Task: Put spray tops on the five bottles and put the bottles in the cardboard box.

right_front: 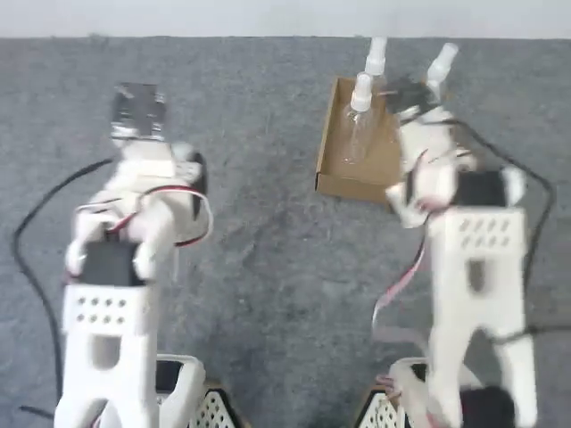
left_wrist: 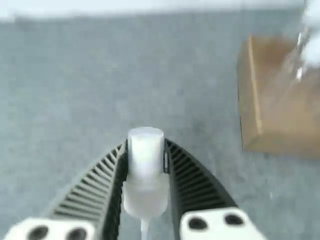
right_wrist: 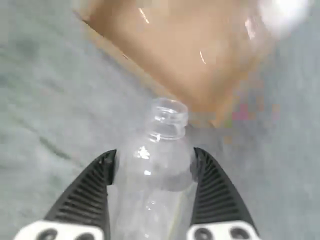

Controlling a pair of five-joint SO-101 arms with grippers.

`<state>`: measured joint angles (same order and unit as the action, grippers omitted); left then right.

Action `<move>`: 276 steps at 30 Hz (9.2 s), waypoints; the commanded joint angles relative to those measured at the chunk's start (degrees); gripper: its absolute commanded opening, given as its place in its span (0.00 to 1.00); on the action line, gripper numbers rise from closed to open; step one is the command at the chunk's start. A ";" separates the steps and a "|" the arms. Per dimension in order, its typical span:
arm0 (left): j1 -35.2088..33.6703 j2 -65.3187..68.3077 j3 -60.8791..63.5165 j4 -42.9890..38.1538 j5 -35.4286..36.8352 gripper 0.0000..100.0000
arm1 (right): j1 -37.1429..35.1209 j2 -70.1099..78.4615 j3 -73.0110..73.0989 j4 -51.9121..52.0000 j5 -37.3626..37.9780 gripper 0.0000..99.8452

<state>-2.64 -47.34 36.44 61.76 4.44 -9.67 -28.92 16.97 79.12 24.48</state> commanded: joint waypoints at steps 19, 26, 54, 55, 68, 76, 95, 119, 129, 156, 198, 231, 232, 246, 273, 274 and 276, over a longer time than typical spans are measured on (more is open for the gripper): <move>-4.75 -4.04 -27.47 -0.18 13.80 0.02 | -39.08 -9.27 30.95 -38.90 -7.56 0.01; -4.40 -3.87 -20.09 -7.38 16.97 0.02 | -45.58 -14.90 43.69 -59.21 -7.56 0.01; 4.84 -4.31 -6.37 -3.16 17.05 0.02 | -45.58 -24.84 53.01 -65.10 -13.45 0.01; 5.71 -4.31 -6.11 -3.16 17.05 0.02 | -45.58 -24.84 53.10 -65.10 -13.45 0.01; 6.07 -4.40 -2.07 1.49 16.53 0.02 | -43.56 -25.45 54.07 -65.71 -16.09 0.01; 6.42 -4.40 -0.22 2.64 7.82 0.02 | -37.67 -25.19 53.89 -68.53 -25.67 0.01; 12.13 -13.71 9.80 -2.20 7.30 0.12 | -37.76 -25.36 54.07 -68.35 -25.76 0.01; 1.93 2.64 0.22 -9.32 3.96 0.12 | -37.76 -25.45 55.12 -68.53 -25.67 0.01; 9.41 -5.80 2.42 1.32 1.49 0.12 | -37.49 -25.45 55.12 -68.70 -25.67 0.01; 5.80 -2.37 0.13 -0.26 -0.09 0.12 | -37.58 -25.45 55.12 -68.44 -25.67 0.01; 9.76 -30.07 30.20 -7.30 0.00 0.23 | -25.63 2.95 7.91 -47.69 -26.02 0.01; 10.64 -31.03 37.23 -15.74 -0.09 0.26 | -17.63 -2.24 -10.81 -14.73 -16.44 0.01; 10.64 -31.03 37.41 -15.82 -0.09 0.26 | -15.96 -1.98 -11.96 -13.23 -15.38 0.01; 7.74 -31.12 37.85 -17.32 0.00 0.04 | 0.31 11.91 -15.74 -17.80 -13.54 0.01; 5.01 -31.12 41.10 -23.38 0.26 0.01 | 2.51 33.10 -15.56 -31.96 -13.71 0.01; 5.01 -31.12 41.10 -23.38 0.26 0.01 | 2.59 33.63 -15.21 -33.10 -13.71 0.01; 5.01 -31.12 41.10 -23.38 0.18 0.01 | 2.59 34.51 -13.71 -35.82 -13.71 0.01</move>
<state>2.64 -77.23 78.02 40.22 4.70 -7.30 6.24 4.75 47.21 10.51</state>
